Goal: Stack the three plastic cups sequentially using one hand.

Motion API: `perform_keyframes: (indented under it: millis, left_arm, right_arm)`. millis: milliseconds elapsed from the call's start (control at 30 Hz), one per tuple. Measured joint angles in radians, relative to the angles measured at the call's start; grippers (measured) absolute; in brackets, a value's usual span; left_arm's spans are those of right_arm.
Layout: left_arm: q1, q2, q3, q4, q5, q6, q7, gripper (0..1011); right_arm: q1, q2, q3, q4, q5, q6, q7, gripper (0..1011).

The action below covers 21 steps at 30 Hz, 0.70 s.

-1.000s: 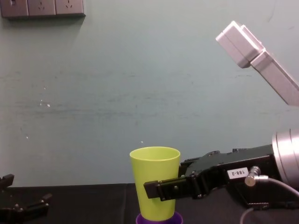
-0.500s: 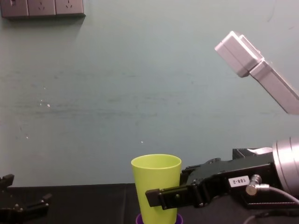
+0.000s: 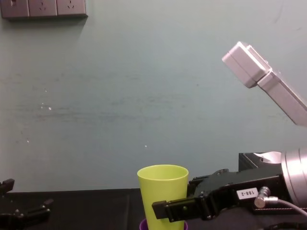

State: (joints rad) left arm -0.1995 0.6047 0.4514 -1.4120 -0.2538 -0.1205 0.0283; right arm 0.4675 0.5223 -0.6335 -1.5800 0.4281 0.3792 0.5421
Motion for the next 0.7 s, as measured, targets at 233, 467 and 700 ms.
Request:
perform_keyframes:
  millis: [233,467,700]
  left_arm:
    - [0.0,0.0,0.0,0.0,0.0,0.0,0.0,1010]
    - [0.0,0.0,0.0,0.0,0.0,0.0,0.0,1010]
    - [0.0,0.0,0.0,0.0,0.0,0.0,0.0,1010]
  right_arm:
    - [0.0,-0.003,-0.001,0.012,0.0,-0.006,0.002,705]
    - [-0.001,-0.008,-0.004,0.021,-0.001,-0.008,0.002,705]
    - [-0.003,-0.009,-0.004,0.025,0.0,-0.011,0.003,705]
